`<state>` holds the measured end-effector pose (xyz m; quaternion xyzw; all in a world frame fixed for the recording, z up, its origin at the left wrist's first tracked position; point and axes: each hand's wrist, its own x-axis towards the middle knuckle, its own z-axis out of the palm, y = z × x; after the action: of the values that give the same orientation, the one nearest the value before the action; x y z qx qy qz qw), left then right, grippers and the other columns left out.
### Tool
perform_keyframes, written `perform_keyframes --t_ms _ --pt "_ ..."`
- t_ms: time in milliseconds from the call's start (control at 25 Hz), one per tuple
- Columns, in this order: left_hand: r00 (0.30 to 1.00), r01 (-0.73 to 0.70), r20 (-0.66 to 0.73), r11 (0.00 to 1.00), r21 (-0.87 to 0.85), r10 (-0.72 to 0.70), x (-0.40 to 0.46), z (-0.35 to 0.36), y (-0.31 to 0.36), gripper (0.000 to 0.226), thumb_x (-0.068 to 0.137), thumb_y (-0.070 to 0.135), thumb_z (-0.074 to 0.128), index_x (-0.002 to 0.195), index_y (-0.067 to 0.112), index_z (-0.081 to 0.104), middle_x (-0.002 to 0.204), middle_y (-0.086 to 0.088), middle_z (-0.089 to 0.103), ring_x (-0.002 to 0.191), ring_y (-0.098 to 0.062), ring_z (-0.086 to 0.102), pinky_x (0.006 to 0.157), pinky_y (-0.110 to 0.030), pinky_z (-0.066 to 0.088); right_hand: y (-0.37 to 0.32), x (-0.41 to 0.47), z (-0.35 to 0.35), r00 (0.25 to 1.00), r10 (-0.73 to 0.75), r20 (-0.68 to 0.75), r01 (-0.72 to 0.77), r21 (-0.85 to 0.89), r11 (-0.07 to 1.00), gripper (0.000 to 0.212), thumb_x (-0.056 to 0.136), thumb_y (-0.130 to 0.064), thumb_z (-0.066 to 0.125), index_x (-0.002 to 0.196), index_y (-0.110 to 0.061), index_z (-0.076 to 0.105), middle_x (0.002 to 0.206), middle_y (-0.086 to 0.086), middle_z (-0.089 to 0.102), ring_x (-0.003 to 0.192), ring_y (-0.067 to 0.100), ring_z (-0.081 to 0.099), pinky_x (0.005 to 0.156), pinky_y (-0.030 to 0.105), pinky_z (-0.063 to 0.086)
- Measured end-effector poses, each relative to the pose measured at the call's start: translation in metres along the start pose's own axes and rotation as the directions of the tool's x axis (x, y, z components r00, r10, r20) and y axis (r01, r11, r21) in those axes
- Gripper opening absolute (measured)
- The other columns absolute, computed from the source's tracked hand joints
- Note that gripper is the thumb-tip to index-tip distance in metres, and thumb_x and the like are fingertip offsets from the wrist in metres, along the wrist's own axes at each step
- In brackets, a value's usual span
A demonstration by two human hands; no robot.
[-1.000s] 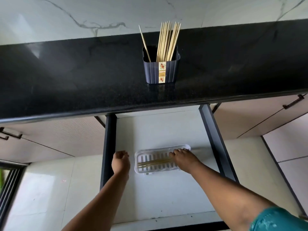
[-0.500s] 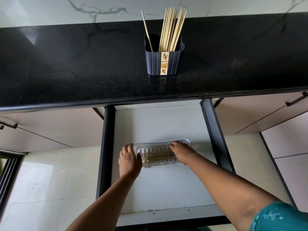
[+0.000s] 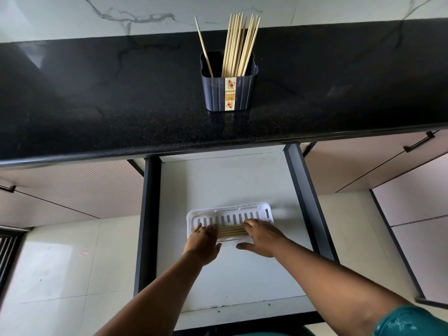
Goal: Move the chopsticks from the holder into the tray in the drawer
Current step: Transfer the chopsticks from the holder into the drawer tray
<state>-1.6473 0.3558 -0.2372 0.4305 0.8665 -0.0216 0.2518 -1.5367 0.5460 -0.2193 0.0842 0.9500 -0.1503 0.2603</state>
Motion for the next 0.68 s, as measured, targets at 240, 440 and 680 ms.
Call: perform_keyframes --t_ms 240,440,680 --pt "0.999 0.028 0.042 0.997 -0.069 -0.026 -0.009 0.003 -0.002 0.078 0.091 0.061 0.037 0.150 0.011 0.022 0.158 -0.009 0.022 0.145 -0.029 0.022 0.119 -0.037 0.014 0.000 -0.002 -0.005 0.999 0.049 -0.014 -0.048 0.096 0.994 0.070 0.091 -0.068 0.033 0.133 -0.014 0.049 0.136 0.003 0.048 0.126 0.022 0.047 0.102 0.036 0.043" --pt "0.996 0.084 0.026 0.988 -0.132 -0.081 -0.016 0.000 0.002 0.073 0.092 0.064 0.026 0.149 0.018 0.028 0.158 -0.004 0.025 0.145 -0.026 0.023 0.118 -0.036 0.018 -0.005 -0.004 -0.010 0.996 0.088 -0.026 -0.084 0.130 0.988 0.060 0.095 -0.061 0.032 0.115 -0.012 0.059 0.121 0.003 0.053 0.113 0.022 0.053 0.093 0.035 0.046" --pt "0.945 -0.126 -0.315 0.985 -0.116 0.084 -0.009 -0.058 0.007 0.054 0.096 0.045 0.043 0.137 0.011 0.049 0.148 -0.008 0.045 0.129 -0.027 0.049 0.103 -0.036 0.041 -0.018 -0.004 -0.053 0.903 0.006 -0.429 0.061 0.142 0.988 0.028 0.098 -0.032 0.043 0.101 -0.012 0.062 0.102 0.006 0.058 0.102 0.025 0.057 0.081 0.037 0.048"
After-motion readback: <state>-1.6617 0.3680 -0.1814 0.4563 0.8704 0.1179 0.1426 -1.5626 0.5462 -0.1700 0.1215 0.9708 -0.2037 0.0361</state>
